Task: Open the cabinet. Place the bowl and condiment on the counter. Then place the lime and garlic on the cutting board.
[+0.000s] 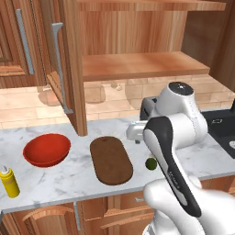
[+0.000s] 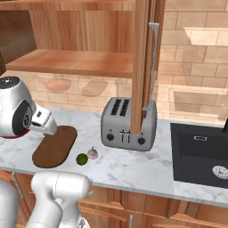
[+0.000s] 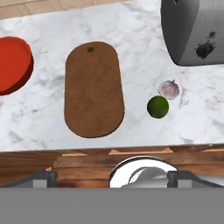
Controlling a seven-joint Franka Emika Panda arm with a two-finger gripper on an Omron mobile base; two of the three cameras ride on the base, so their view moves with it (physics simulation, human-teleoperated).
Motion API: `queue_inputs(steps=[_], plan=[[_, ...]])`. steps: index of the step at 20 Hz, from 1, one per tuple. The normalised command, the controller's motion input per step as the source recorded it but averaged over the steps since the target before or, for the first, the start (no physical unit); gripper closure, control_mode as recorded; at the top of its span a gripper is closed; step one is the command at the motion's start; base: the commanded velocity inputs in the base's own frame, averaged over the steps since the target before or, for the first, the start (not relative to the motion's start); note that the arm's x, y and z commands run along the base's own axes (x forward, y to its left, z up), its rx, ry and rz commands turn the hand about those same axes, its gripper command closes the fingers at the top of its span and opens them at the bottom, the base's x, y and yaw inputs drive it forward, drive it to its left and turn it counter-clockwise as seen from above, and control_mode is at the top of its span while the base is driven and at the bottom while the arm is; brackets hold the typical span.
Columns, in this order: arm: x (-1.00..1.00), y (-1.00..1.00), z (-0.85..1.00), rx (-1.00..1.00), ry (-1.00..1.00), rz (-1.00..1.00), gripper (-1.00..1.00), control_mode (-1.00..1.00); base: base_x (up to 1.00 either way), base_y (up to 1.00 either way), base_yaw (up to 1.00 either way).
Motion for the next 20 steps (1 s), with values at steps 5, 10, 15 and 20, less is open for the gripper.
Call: queue_inputs(steps=[5,10,15,20], plan=[[-0.09,-0.38,-0.34,-0.04,0.00,0.10,-1.00,-1.00,0.00,0.00,0.00],[-0.07,-0.38,-0.39,0.00,-0.04,0.07,-1.00,-1.00,0.00,0.00,0.00],[0.00,-0.17,-0.26,-0.02,-0.02,0.00,-1.00,-1.00,0.00,0.00,0.00],[0.00,-0.04,-0.10,-0.01,-0.01,0.00,-1.00,-1.00,0.00,0.00,0.00]])
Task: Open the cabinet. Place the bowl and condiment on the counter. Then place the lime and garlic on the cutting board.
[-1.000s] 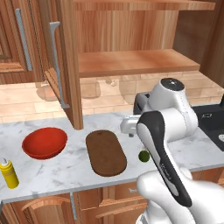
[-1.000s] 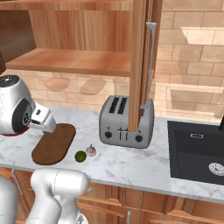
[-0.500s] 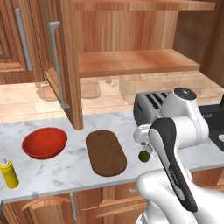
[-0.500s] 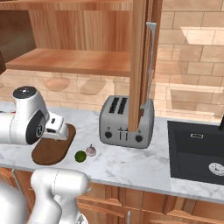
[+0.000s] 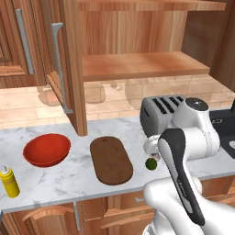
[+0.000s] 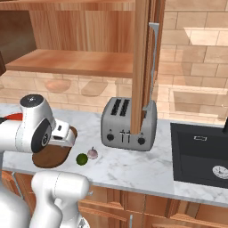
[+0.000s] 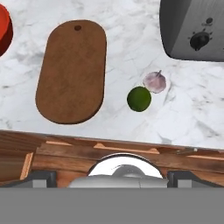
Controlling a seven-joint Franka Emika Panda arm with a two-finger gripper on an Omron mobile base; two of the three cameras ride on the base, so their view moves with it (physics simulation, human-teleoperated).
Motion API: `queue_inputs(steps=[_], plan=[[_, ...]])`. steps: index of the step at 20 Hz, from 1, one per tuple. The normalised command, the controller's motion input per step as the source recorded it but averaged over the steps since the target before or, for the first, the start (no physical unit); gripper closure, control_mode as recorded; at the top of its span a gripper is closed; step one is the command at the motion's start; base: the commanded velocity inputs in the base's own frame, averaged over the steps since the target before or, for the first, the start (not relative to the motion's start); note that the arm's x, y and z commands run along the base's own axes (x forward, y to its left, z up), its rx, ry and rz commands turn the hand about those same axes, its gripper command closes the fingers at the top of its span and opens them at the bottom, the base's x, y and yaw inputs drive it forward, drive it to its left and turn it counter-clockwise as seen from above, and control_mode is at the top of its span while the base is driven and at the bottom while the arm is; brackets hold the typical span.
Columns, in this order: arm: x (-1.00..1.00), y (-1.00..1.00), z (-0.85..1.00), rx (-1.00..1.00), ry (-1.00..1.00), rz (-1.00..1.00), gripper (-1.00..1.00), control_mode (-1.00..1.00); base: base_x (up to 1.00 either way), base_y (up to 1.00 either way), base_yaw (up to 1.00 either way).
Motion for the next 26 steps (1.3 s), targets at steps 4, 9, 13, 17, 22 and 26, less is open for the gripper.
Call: queue_inputs(steps=[4,9,13,17,22,26], plan=[[0.00,0.00,-0.03,0.00,0.00,-0.03,-1.00,-1.00,0.00,0.00,0.00],[0.00,0.00,-0.04,0.00,0.00,-0.10,-1.00,-1.00,0.00,0.00,0.00],[0.09,-0.11,-0.16,0.00,0.00,-0.06,-1.00,-1.00,0.00,0.00,0.00],[0.17,-0.15,-0.19,0.00,0.00,-0.05,-1.00,-1.00,0.00,0.00,0.00],[0.23,-0.17,-0.21,0.00,0.00,-0.05,-1.00,-1.00,0.00,0.00,0.00],[0.27,-0.15,-0.22,0.00,0.00,-0.04,-1.00,-1.00,0.00,0.00,0.00]])
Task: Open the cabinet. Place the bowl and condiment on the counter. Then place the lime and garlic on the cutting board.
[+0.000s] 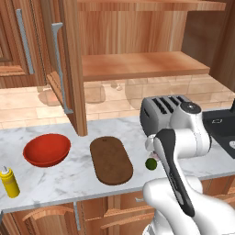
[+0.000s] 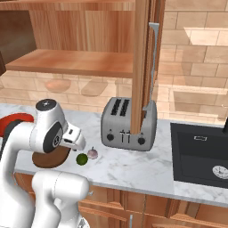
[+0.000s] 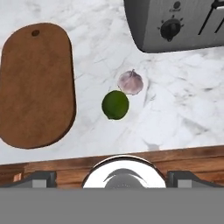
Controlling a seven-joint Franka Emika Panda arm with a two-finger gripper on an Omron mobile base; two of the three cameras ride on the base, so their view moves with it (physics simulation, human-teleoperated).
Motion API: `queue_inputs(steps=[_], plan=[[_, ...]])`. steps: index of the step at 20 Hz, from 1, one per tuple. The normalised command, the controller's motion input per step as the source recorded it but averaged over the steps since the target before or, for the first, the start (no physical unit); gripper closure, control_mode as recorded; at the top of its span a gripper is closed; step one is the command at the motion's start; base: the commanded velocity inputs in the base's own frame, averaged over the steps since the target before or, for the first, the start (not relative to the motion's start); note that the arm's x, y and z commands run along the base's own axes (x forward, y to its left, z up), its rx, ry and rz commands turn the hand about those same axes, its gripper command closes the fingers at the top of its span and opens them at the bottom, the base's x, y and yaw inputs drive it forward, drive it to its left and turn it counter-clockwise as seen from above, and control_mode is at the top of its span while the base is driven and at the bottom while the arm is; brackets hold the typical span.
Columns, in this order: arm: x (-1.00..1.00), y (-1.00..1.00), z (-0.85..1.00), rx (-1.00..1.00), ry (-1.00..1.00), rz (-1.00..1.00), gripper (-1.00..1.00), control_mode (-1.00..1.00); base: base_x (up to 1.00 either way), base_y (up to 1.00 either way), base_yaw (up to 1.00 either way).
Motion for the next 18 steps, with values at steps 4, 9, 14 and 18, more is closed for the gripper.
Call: queue_inputs(steps=[4,9,14,18], plan=[[0.26,-0.10,-0.22,0.00,0.00,-0.03,-1.00,-1.00,0.00,0.00,0.00],[0.19,-0.06,-0.20,0.00,0.00,-0.03,-1.00,-1.00,0.00,0.00,0.00],[0.09,-0.07,-0.18,0.00,0.00,-0.04,-1.00,-1.00,0.00,0.00,0.00],[0.13,-0.11,-0.17,0.00,0.00,-0.04,-1.00,-1.00,0.00,0.00,0.00]])
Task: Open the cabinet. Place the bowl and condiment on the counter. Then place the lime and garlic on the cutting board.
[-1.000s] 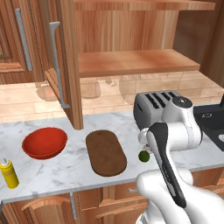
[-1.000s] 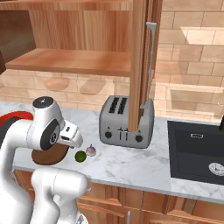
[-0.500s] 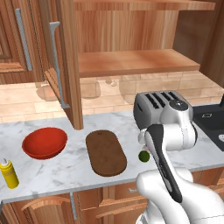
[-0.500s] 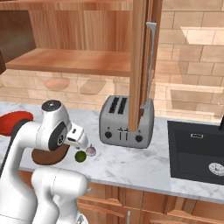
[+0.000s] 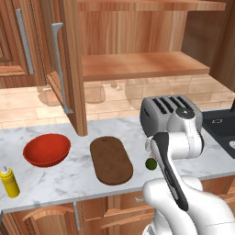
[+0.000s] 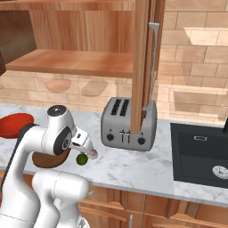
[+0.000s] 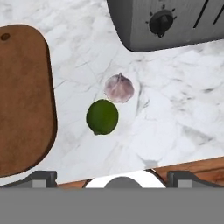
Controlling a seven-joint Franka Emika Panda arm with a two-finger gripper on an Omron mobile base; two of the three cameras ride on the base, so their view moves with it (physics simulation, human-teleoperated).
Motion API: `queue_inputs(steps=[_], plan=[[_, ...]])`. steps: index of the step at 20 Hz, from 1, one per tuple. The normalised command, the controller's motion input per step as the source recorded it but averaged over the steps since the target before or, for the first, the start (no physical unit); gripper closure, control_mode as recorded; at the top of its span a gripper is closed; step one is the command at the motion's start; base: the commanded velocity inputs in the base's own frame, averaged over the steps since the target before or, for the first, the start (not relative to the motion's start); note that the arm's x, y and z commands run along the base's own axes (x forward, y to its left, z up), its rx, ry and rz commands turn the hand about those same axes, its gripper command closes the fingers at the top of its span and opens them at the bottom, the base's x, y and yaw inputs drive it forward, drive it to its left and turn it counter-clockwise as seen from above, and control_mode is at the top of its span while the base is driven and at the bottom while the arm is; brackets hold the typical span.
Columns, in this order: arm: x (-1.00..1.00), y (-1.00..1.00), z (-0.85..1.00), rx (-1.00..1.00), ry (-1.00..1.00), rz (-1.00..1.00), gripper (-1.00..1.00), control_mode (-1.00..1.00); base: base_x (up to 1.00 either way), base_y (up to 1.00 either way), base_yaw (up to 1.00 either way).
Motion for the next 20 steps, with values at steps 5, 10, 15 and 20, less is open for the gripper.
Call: queue_inputs(steps=[5,10,15,20], plan=[[0.16,-0.11,-0.16,0.00,0.00,-0.04,-1.00,-1.00,0.00,0.00,0.00],[0.21,-0.09,-0.11,0.00,0.00,-0.03,-1.00,-1.00,0.00,0.00,0.00],[0.26,-0.07,-0.10,0.00,0.01,-0.03,-1.00,-1.00,0.00,0.00,0.00],[0.23,-0.04,-0.14,0.00,0.02,-0.03,-1.00,-1.00,0.00,0.00,0.00]])
